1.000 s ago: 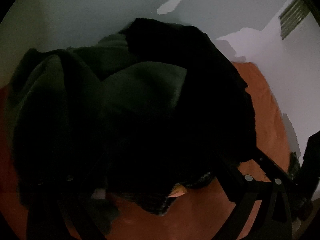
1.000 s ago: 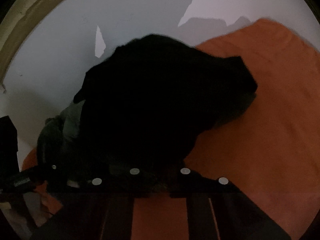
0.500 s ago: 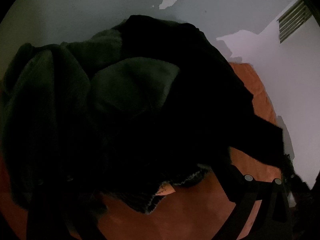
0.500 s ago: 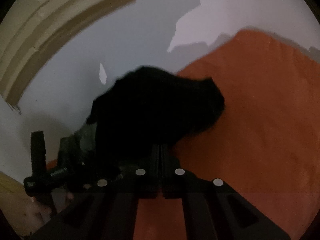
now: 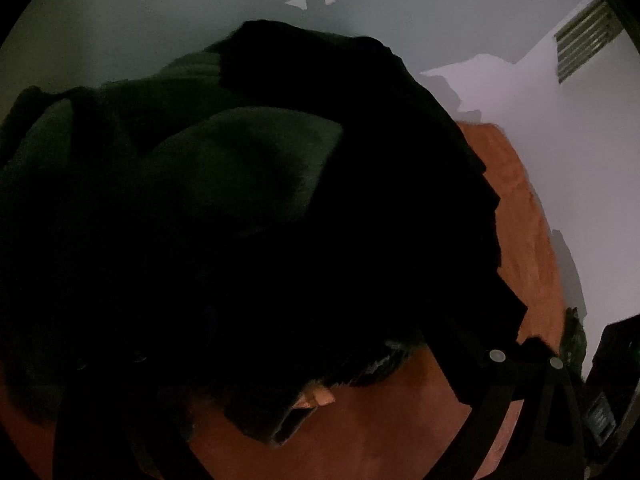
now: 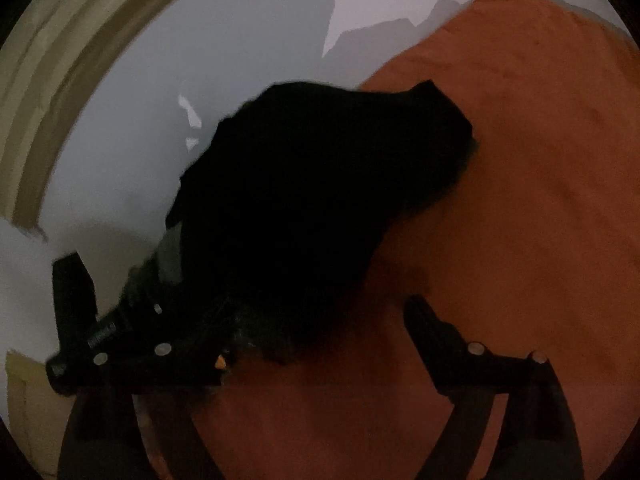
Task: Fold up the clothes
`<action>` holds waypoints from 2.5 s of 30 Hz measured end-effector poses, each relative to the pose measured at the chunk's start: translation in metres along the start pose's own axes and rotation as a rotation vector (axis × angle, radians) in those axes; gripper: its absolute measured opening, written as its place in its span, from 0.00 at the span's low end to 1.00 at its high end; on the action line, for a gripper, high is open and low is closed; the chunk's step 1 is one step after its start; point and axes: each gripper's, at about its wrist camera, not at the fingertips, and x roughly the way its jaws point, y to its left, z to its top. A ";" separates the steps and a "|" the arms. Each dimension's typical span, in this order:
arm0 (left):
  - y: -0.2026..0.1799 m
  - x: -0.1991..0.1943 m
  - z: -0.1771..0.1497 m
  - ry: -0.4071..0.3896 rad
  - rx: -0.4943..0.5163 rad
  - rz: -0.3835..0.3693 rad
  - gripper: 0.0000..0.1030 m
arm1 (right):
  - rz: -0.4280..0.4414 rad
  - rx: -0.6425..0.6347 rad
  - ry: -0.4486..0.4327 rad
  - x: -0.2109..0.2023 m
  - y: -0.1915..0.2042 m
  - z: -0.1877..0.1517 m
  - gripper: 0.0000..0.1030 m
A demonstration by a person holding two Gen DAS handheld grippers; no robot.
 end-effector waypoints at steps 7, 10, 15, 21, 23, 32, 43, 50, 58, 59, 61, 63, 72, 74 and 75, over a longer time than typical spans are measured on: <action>-0.003 0.016 0.002 -0.025 -0.030 -0.101 0.94 | 0.043 0.092 -0.007 0.033 -0.006 0.020 0.71; -0.002 0.018 0.002 -0.039 -0.072 -0.161 0.39 | -0.016 0.075 -0.001 0.042 -0.005 0.022 0.04; 0.001 -0.003 0.005 -0.089 -0.125 -0.270 0.07 | -0.101 0.037 -0.120 0.011 0.000 0.022 0.04; -0.011 -0.051 0.002 -0.206 -0.070 -0.384 0.06 | -0.075 0.086 -0.217 -0.035 -0.007 0.024 0.04; -0.016 -0.069 -0.005 -0.241 -0.024 -0.405 0.06 | -0.080 0.089 -0.234 -0.047 -0.007 0.023 0.04; -0.021 -0.081 -0.005 -0.243 0.031 -0.416 0.06 | -0.125 0.148 -0.339 -0.089 -0.027 0.023 0.03; -0.016 -0.057 -0.006 -0.147 0.023 -0.396 0.06 | -0.246 0.213 -0.639 -0.200 -0.066 -0.006 0.00; -0.026 -0.030 -0.007 -0.021 -0.015 -0.394 0.52 | -0.267 0.149 -0.441 -0.196 -0.087 -0.008 0.00; -0.014 -0.014 -0.001 -0.003 -0.113 -0.373 0.75 | -0.038 0.129 -0.218 -0.081 -0.076 0.008 0.87; -0.012 -0.009 -0.001 0.006 -0.126 -0.381 0.75 | -0.029 0.125 -0.205 -0.065 -0.073 0.011 0.87; -0.018 -0.003 -0.002 0.019 -0.122 -0.384 0.75 | -0.044 0.118 -0.159 -0.034 -0.066 0.017 0.87; -0.024 0.004 -0.003 0.033 -0.116 -0.386 0.75 | -0.042 0.122 -0.133 -0.009 -0.062 0.025 0.87; -0.061 -0.012 -0.004 -0.102 0.065 -0.315 0.08 | -0.109 0.179 -0.078 0.063 -0.055 0.042 0.42; -0.065 -0.013 -0.005 -0.109 0.084 -0.303 0.07 | -0.172 0.186 -0.110 0.064 -0.055 0.040 0.22; -0.066 -0.014 -0.006 -0.111 0.094 -0.299 0.07 | -0.198 0.174 -0.130 0.063 -0.050 0.040 0.11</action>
